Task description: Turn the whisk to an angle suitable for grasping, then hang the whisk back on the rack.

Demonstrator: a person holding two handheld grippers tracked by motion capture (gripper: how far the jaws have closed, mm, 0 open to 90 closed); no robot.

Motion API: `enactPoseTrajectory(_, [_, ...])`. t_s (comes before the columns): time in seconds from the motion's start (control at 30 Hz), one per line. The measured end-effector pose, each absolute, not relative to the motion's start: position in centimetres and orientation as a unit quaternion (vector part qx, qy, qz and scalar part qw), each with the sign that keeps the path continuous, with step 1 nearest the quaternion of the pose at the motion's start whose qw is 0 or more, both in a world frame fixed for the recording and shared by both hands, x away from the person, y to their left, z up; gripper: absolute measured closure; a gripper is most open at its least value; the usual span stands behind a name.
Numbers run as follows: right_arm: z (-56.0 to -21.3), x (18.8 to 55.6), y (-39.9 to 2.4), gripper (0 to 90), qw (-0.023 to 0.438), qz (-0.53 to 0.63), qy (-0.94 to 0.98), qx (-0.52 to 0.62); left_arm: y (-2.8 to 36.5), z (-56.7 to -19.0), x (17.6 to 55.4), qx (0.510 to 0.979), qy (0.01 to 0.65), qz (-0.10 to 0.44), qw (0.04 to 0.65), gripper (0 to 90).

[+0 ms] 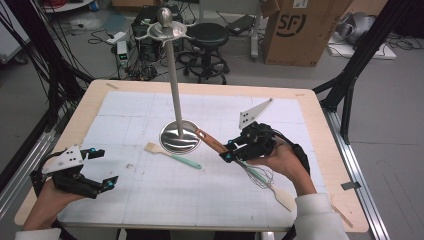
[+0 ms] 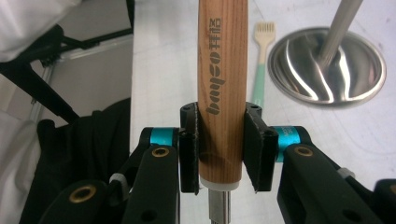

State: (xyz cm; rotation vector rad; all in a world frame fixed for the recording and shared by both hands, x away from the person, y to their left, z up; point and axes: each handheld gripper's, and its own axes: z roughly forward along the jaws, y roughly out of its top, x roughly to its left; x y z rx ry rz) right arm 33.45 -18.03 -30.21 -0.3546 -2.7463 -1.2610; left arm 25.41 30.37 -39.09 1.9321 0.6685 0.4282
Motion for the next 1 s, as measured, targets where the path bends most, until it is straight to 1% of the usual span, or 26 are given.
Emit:
enactPoseTrajectory(0.3, [-29.0, 32.9, -18.5, 70.4, 0.059, -0.469, -0.878, -0.078, 30.4, -39.2, 25.4, 0.801, 0.276, 0.176, 0.501, 1.6])
enactPoseTrajectory(0.5, [-28.3, 32.6, -18.5, 70.4, 0.059, -0.476, -0.875, -0.069, 30.3, -39.2, 25.4, 0.802, 0.274, 0.175, 0.501, 1.6])
enactPoseTrajectory(0.97, [-27.2, 32.4, -18.5, 70.4, 0.039, -0.499, -0.864, -0.057, 30.1, -39.2, 25.4, 0.802, 0.274, 0.173, 0.502, 1.7])
enactPoseTrajectory(1.0, [-27.1, 32.3, -18.6, 70.4, 0.045, -0.496, -0.865, -0.06, 30.1, -39.2, 25.5, 0.802, 0.274, 0.172, 0.502, 1.7])
